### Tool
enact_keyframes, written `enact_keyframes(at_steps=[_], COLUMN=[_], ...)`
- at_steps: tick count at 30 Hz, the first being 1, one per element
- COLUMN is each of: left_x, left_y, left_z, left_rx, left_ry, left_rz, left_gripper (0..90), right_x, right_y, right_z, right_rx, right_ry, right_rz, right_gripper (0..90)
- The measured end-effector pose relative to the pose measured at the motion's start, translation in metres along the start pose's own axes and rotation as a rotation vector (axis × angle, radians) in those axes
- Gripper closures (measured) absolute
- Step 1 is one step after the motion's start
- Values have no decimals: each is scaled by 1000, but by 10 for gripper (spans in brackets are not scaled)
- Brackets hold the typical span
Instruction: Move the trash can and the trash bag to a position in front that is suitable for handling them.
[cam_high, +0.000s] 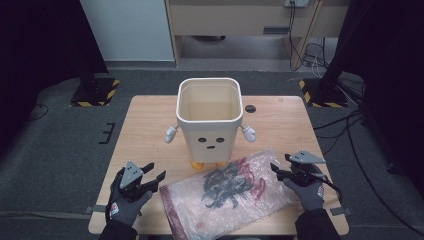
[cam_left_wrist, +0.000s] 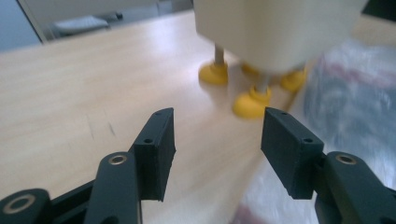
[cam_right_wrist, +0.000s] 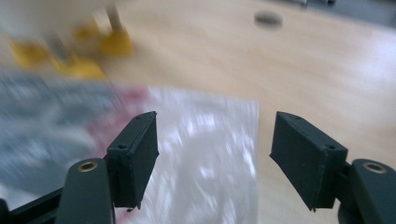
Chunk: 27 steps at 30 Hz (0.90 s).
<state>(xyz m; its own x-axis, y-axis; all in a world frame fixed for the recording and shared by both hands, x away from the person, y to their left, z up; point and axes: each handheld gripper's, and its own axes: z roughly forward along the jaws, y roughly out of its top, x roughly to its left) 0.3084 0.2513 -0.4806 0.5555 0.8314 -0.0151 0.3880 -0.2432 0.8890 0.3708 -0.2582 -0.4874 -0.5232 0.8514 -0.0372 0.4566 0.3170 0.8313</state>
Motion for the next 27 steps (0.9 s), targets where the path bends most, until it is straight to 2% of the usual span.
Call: enact_keyframes(at_steps=[2,3,5,8,9,10,11,12,14,15,17,18,19,21,22,23,24,27], left_x=[-2,-4,-5,-6,-6,-5,-5,-5,-6,-6,-7,-8,-9,-12,-13,-16,-16,-18], left_y=[-6,-12,-15,-24,-26,-29,-29,-29,-32,-32,-33,-34,-34,-35,-35,-33,-33,-30], left_z=[0,1,3,8,10,13,13,14,18,18,21,22,23,26,27,30,30,37], left_rx=[19,41,53,104,120,146,146,159,210,210,243,256,270,296,309,313,313,308], left_ry=[-12,-7,-10,-13,-15,-15,-15,-15,-19,-19,-23,-26,-27,-23,-22,-18,-18,-15], left_rz=[-9,4,-3,-2,-4,-1,-1,4,21,21,38,50,62,89,107,138,138,172], left_gripper=[428,428,428,431,436,442,446,459,483,491,511,531,576,599,621,657,669,691], right_x=[-4,-5,-8,-11,-13,-14,-14,-15,-14,-14,-13,-12,-11,-10,-10,-8,-8,-9], right_y=[-13,-17,-25,-31,-35,-36,-36,-37,-39,-39,-40,-41,-41,-41,-42,-42,-43,-45], right_z=[7,10,13,13,12,11,11,11,12,12,13,13,13,12,11,9,7,4], right_rx=[51,71,120,137,142,136,136,148,163,163,176,180,173,175,176,186,187,192], right_ry=[-6,-18,-30,-28,-19,-14,-14,-7,-2,-2,4,6,6,6,0,-11,-12,-15], right_rz=[18,-3,-17,-4,19,10,10,11,8,8,-9,-1,-17,-20,-37,-41,-38,-26], right_gripper=[327,331,340,357,409,442,442,502,545,545,586,615,657,680,712,760,775,795])
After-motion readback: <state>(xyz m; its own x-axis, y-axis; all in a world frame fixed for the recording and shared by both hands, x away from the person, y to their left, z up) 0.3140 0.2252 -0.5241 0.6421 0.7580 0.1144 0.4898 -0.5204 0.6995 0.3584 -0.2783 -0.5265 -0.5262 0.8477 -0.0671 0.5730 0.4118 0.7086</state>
